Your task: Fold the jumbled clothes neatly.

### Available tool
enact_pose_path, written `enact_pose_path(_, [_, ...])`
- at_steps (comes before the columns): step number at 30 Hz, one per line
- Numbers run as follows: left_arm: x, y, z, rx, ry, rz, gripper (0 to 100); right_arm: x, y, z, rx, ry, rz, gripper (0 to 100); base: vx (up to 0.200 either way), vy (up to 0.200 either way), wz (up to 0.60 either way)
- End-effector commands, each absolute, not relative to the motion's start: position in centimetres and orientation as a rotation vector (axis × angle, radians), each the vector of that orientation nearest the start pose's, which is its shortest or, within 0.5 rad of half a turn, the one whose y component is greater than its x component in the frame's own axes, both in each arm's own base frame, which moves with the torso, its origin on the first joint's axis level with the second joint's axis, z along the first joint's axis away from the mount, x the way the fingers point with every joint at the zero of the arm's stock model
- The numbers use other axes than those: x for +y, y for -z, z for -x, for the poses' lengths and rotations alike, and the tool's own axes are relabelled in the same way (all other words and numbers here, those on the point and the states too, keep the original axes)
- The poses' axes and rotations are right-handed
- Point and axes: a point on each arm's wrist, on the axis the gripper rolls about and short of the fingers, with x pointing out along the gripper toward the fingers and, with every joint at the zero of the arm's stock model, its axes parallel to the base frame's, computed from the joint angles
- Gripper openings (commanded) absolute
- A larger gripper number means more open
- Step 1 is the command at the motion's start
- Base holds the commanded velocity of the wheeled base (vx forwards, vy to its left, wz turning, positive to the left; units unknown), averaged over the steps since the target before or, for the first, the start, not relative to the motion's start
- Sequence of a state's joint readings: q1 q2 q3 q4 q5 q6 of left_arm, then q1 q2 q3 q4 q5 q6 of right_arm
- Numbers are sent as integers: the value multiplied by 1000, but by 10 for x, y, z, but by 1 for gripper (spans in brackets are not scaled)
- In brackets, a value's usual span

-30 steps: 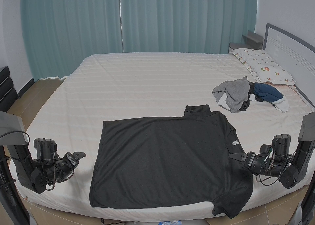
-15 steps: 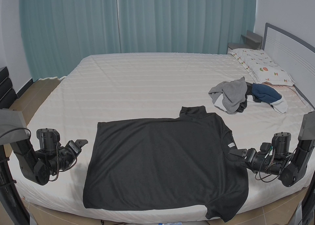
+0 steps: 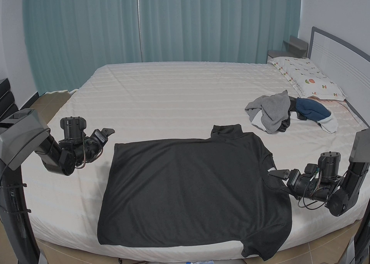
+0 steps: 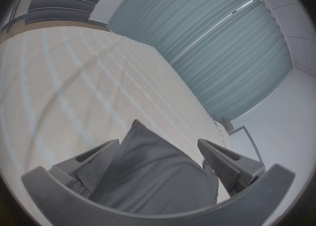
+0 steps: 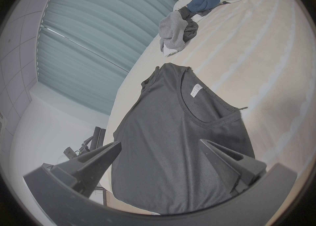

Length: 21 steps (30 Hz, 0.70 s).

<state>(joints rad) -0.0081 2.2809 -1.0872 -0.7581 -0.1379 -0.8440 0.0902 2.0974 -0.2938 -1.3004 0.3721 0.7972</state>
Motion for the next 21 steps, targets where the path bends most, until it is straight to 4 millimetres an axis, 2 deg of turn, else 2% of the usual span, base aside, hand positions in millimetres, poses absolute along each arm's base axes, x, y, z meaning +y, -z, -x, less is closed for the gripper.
enact_pose_path(1, [-5, -1, -491, 555, -42, 865, 100, 36, -23, -286, 633, -245, -840, 100, 0, 0, 0])
enact_pose_path(5, [-8, 10, -506, 560, -44, 860, 100, 37, -24, -297, 609, -257, -836, 100, 0, 0, 0])
enact_pose_path(8, [-8, 12, -509, 552, -57, 853, 100, 36, -23, -305, 599, -258, -836, 100, 0, 0, 0])
enact_pose_path(18, [-10, 26, -507, 578, -65, 802, 100, 28, -51, -386, 585, -214, -843, 100, 0, 0, 0])
enact_pose_path(21, [-10, 28, -508, 578, -65, 797, 100, 27, -52, -393, 589, -211, -844, 100, 0, 0, 0])
